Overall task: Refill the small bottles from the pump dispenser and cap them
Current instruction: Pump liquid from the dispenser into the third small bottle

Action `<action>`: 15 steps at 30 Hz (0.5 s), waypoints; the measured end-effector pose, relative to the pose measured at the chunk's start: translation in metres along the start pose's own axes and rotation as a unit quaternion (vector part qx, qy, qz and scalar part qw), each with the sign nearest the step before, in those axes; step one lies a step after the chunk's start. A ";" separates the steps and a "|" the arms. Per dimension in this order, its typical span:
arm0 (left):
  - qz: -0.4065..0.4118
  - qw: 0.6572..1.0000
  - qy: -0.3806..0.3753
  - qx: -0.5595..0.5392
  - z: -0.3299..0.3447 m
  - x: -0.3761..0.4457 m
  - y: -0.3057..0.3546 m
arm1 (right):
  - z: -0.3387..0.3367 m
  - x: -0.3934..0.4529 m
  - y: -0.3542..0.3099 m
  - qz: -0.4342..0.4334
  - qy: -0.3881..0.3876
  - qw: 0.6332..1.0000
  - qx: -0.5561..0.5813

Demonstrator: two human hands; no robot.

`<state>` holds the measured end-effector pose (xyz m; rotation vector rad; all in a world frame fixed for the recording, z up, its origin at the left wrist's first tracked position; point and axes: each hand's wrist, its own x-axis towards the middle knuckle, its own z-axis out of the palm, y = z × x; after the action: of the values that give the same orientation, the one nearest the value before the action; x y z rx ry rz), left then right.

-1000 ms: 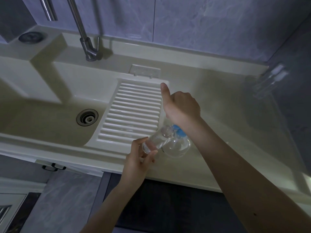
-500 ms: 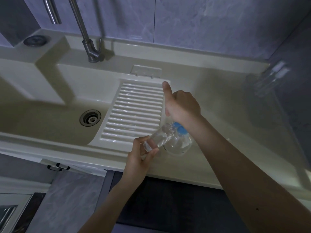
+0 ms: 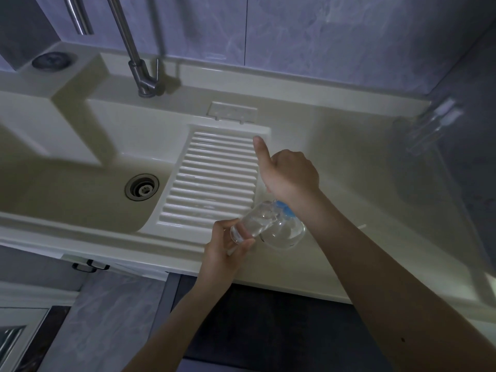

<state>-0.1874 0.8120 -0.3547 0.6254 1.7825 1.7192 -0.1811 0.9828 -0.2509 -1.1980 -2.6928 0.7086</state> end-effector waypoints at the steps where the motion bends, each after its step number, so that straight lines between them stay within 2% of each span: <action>1: -0.003 1.000 0.002 -0.001 0.000 0.001 -0.002 | 0.001 -0.001 0.000 0.001 0.000 1.000 -0.004; 9: -0.010 1.000 0.010 -0.023 0.002 0.002 0.001 | -0.003 0.001 0.001 0.013 -0.023 0.999 0.026; 15: 0.003 1.000 0.006 -0.011 0.003 0.006 0.006 | -0.012 0.002 -0.002 0.009 -0.012 0.999 0.032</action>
<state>-0.1901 0.8185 -0.3496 0.6127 1.7691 1.7465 -0.1807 0.9877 -0.2398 -1.2075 -2.6599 0.8110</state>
